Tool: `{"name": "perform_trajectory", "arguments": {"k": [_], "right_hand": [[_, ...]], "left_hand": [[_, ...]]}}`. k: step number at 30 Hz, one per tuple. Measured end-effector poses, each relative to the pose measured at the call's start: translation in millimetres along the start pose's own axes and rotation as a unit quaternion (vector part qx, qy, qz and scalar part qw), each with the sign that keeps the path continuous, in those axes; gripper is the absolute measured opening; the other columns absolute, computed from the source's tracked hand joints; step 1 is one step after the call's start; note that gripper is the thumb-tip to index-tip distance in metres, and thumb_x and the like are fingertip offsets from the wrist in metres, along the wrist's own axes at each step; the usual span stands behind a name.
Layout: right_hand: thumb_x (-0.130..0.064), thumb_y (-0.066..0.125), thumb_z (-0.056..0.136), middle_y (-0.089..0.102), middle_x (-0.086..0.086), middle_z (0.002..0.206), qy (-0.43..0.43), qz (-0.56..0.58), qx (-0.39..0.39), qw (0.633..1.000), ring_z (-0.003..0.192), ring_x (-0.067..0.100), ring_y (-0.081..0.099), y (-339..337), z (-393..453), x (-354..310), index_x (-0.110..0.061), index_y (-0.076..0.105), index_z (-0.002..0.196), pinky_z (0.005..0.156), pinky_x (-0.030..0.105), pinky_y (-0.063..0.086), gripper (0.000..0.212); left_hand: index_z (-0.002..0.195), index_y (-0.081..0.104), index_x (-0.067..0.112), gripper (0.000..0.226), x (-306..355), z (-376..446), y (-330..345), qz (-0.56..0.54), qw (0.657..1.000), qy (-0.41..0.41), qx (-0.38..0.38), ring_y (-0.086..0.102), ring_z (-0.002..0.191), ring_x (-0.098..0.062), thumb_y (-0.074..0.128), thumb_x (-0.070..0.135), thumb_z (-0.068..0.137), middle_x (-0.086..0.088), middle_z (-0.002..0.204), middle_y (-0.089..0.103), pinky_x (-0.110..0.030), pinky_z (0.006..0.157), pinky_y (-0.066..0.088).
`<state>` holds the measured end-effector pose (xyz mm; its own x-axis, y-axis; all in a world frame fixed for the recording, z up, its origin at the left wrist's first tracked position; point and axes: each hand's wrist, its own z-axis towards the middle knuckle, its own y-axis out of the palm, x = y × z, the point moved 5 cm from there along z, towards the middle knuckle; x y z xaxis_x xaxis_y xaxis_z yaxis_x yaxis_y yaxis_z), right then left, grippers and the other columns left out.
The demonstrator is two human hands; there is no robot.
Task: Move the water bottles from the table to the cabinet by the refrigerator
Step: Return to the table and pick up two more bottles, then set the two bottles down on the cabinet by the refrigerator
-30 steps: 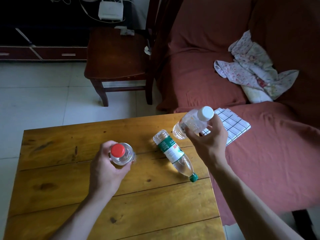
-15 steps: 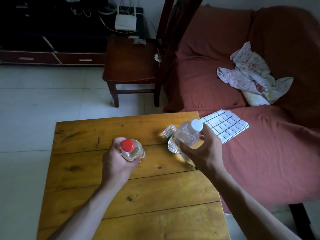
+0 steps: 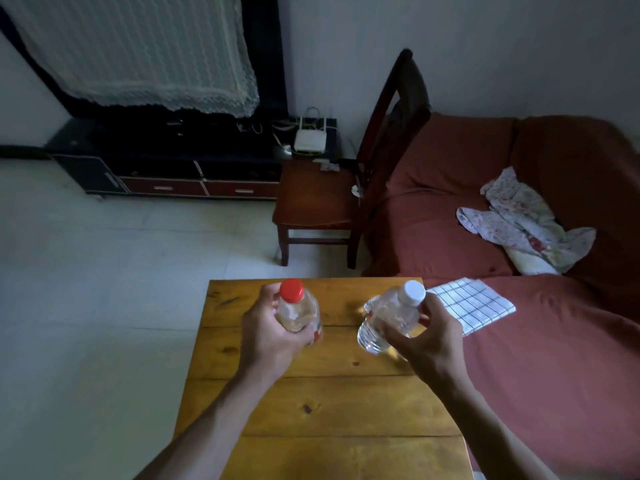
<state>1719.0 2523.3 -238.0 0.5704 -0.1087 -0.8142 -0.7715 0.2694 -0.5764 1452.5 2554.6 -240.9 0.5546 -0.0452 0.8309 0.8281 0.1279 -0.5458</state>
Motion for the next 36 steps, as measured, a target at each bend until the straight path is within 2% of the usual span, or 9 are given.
{"name": "perform_trajectory", "arguments": {"k": [4,6,9,11,17,21,26,29,36], "right_hand": [[-0.033,0.093,0.061,0.068,-0.013,0.094,-0.022,0.033,0.01,0.999,0.087,-0.007,0.065,-11.3,-0.8,-33.9,-0.027,0.058,0.105,0.07,0.01,0.051,0.057],[-0.027,0.093,0.06,0.065,-0.012,0.09,-0.037,0.043,0.023,0.998,0.085,-0.008,0.063,-18.9,3.4,-53.3,-0.022,0.058,0.102,0.072,0.007,0.05,0.055],[-0.025,0.093,0.059,0.065,-0.013,0.085,-0.072,0.032,0.041,0.996,0.082,-0.007,0.063,-34.6,9.5,-85.4,-0.022,0.058,0.097,0.067,0.007,0.048,0.052],[-0.024,0.092,0.059,0.066,-0.013,0.085,-0.09,0.029,0.054,0.994,0.082,-0.007,0.063,-48.1,12.4,-106.6,-0.021,0.059,0.097,0.066,0.009,0.048,0.05],[-0.028,0.091,0.062,0.066,-0.017,0.09,-0.136,-0.001,0.082,0.987,0.086,-0.01,0.062,-77.2,8.2,-156.9,-0.025,0.06,0.103,0.068,0.01,0.045,0.052],[-0.028,0.091,0.062,0.067,-0.014,0.089,-0.144,-0.001,0.096,0.985,0.085,-0.007,0.062,-85.3,-5.2,-168.1,-0.022,0.061,0.101,0.066,0.01,0.047,0.049],[-0.027,0.09,0.063,0.067,-0.015,0.09,-0.143,0.024,0.101,0.984,0.084,-0.007,0.063,-104.6,-31.3,-168.0,-0.022,0.061,0.102,0.067,0.009,0.05,0.049],[-0.027,0.09,0.064,0.067,-0.014,0.091,-0.153,0.044,0.096,0.983,0.085,-0.005,0.064,-122.2,-45.4,-165.8,-0.024,0.061,0.103,0.067,0.015,0.052,0.049],[-0.025,0.089,0.064,0.07,-0.01,0.089,-0.18,0.086,0.069,0.977,0.081,0.001,0.066,-159.3,-81.1,-145.4,-0.021,0.063,0.102,0.069,0.014,0.053,0.046]], "left_hand": [[0.116,0.051,0.031,0.068,37.1,7.9,-31.7,-0.041,0.999,0.02,0.012,0.063,0.101,-0.009,0.086,0.037,0.058,0.014,0.105,0.063,-0.033,0.084,0.059],[0.114,0.052,0.029,0.066,58.5,14.0,-47.6,-0.059,0.997,0.036,0.025,0.063,0.101,-0.005,0.089,0.028,0.06,0.015,0.105,0.063,-0.026,0.083,0.059],[0.112,0.055,0.023,0.065,87.3,22.6,-70.3,-0.1,0.993,0.049,0.041,0.063,0.095,0.006,0.092,0.019,0.059,0.014,0.1,0.065,-0.008,0.072,0.052],[0.112,0.056,0.02,0.064,102.2,28.1,-84.1,-0.121,0.989,0.059,0.053,0.063,0.091,0.008,0.091,0.017,0.059,0.014,0.099,0.066,-0.006,0.07,0.049],[0.114,0.056,0.026,0.069,125.8,36.3,-114.5,-0.145,0.984,0.074,0.066,0.067,0.091,-0.002,0.092,0.023,0.055,0.011,0.102,0.068,-0.025,0.077,0.058],[0.11,0.058,0.028,0.066,129.8,26.0,-122.8,-0.144,0.984,0.084,0.063,0.067,0.09,-0.003,0.092,0.023,0.054,0.013,0.1,0.068,-0.026,0.077,0.058],[0.108,0.059,0.026,0.06,141.7,-2.2,-126.2,-0.12,0.987,0.094,0.06,0.066,0.085,-0.001,0.091,0.02,0.058,0.012,0.096,0.069,-0.017,0.07,0.053],[0.107,0.059,0.026,0.059,151.8,-25.2,-124.9,-0.102,0.989,0.093,0.061,0.065,0.085,0.001,0.091,0.02,0.058,0.013,0.095,0.068,-0.019,0.071,0.055],[0.106,0.061,0.023,0.058,182.0,-93.3,-119.0,-0.073,0.989,0.084,0.097,0.064,0.085,0.002,0.093,0.017,0.058,0.011,0.094,0.069,-0.018,0.069,0.052]]}}
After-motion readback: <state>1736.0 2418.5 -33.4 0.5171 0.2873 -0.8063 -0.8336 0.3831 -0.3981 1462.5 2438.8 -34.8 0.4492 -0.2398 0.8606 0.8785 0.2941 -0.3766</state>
